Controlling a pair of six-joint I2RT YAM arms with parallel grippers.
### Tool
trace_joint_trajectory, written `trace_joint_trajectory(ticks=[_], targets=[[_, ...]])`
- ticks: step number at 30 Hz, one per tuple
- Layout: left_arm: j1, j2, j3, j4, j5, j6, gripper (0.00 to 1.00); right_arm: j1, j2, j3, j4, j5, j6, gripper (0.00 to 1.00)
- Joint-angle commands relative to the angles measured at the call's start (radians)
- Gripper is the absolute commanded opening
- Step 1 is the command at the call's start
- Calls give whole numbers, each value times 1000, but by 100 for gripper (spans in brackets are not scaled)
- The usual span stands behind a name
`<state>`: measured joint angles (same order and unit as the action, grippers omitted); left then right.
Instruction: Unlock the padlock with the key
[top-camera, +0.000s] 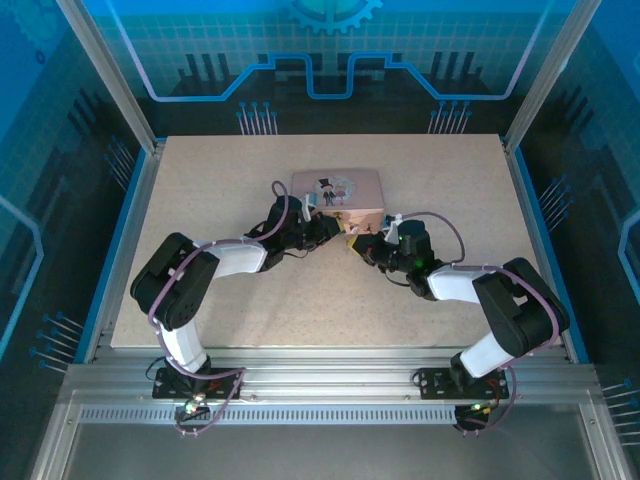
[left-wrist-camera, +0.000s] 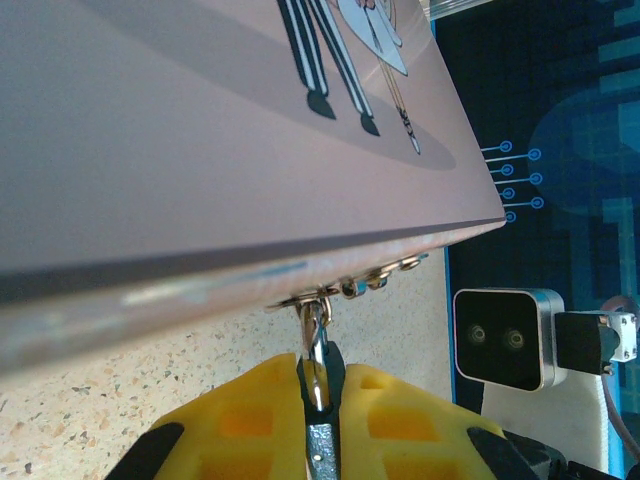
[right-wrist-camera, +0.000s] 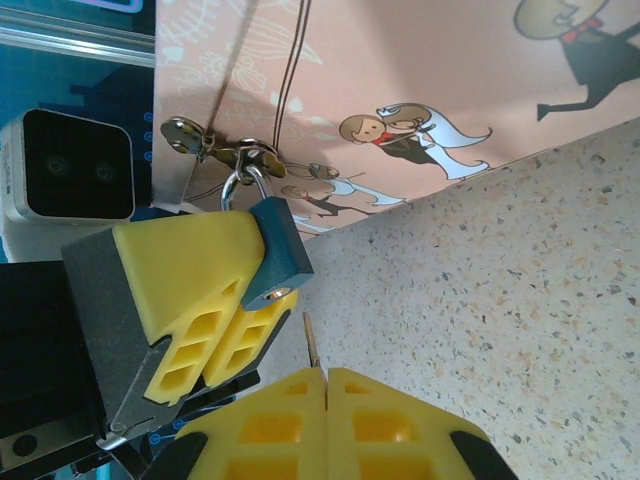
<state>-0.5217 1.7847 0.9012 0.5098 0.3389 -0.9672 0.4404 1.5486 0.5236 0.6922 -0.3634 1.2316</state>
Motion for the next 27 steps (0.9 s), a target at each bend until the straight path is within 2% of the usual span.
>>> trace_joint_trajectory(ticks=[1,27], targets=[[0,-16,27,85,32,-13,8,15,-25,19,30,13,5,0],[-1,-8,19,118,38,-41,10,20,-4,70,47,47,-1,0]])
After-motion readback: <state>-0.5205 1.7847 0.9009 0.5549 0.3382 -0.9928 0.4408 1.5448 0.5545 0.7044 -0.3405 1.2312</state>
